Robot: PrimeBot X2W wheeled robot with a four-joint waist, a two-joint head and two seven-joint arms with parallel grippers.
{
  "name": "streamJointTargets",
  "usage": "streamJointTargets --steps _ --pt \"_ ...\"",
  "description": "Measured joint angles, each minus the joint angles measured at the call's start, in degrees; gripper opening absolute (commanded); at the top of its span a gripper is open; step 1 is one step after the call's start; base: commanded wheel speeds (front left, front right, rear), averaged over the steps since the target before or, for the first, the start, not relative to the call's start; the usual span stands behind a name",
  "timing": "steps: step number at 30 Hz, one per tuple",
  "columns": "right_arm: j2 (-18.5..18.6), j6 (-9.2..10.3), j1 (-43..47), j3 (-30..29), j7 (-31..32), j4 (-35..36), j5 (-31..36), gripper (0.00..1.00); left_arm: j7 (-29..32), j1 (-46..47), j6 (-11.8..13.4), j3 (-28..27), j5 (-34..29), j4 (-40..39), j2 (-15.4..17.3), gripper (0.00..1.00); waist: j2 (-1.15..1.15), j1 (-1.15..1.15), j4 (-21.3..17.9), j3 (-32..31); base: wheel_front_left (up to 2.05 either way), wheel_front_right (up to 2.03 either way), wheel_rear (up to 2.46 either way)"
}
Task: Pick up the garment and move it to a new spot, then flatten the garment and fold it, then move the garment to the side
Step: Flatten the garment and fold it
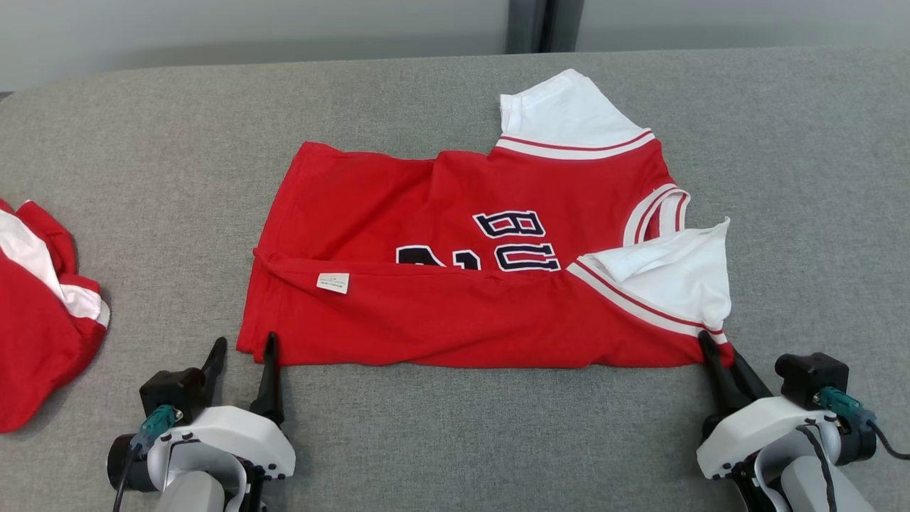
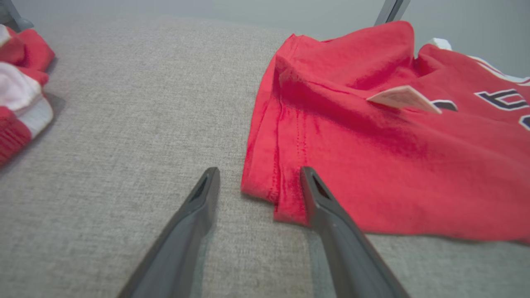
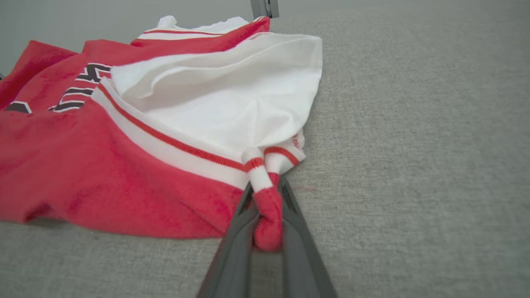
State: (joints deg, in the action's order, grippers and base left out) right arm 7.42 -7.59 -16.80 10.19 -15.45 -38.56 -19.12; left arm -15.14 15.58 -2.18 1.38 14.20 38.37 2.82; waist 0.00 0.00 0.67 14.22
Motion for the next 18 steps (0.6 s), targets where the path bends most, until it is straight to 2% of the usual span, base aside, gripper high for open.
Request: streamJointTargets --steps 9,10,11,12,18 --pt "0.65 0.07 -1.49 0.33 0.25 2.08 -1.56 0.00 -0.23 2.61 -1.94 0.66 1.22 4.41 0.10 1.00 0.00 0.00 -0.76 0.98 0.00 0.00 0.00" --pt "0.63 0.08 -1.49 0.36 0.26 2.15 -1.65 0.00 -0.35 2.89 -2.37 0.92 1.83 5.06 0.12 0.84 0.00 0.00 -0.82 1.01 0.00 0.00 0.00" --pt "0.55 0.08 -1.50 0.25 0.29 2.23 -1.98 0.00 -0.38 3.31 -2.71 1.35 2.07 5.78 0.30 0.18 0.00 0.00 -0.86 1.03 0.00 0.00 0.00" --pt "0.45 0.08 -1.58 0.21 0.29 2.25 -2.40 0.00 -0.52 3.70 -3.07 1.80 2.48 6.42 0.40 0.00 0.00 0.00 -0.89 1.06 0.00 0.00 0.00" --pt "0.34 0.08 -2.63 -0.77 0.31 2.46 -3.83 0.00 -0.37 4.72 -4.83 4.99 6.26 7.88 0.16 0.00 0.00 0.00 -0.58 0.14 0.00 0.00 0.00"
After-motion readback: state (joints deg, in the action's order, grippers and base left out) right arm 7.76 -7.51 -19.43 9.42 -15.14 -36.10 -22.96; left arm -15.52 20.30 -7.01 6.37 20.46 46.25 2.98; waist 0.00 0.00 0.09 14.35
